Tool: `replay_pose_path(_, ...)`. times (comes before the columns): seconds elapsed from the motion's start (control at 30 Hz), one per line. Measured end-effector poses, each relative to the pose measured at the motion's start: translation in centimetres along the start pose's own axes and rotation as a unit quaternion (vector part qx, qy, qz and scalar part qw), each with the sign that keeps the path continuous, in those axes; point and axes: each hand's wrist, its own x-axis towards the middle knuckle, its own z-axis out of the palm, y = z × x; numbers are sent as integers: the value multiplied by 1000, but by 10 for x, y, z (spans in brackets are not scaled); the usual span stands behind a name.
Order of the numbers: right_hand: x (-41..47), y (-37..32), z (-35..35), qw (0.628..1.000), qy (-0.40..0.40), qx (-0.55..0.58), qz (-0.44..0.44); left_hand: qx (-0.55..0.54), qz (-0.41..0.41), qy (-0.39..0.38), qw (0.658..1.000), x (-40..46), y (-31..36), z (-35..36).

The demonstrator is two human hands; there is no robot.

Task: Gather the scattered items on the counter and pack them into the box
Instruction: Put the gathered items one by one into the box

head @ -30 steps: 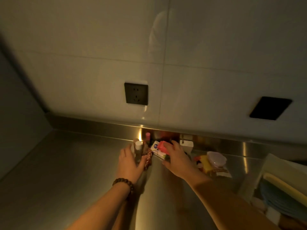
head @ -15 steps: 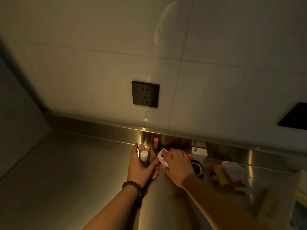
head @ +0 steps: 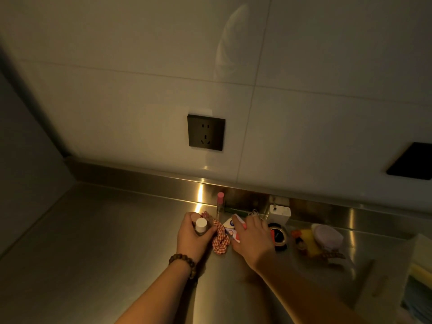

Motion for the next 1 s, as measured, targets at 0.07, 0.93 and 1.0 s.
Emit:
replay_pose_path(0.07,-10,-2,-2,999,11,36,14,8,-3,11,1000,-7,-1,-6)
replay_pose_path(0.93,-282,206,-156,958,164,78,219,-3,232,-202,951,-177,186,138)
replay_pose_path(1.0,-309,222,-146,960,148,70,225,-3,242,-228,943,-193,191,159)
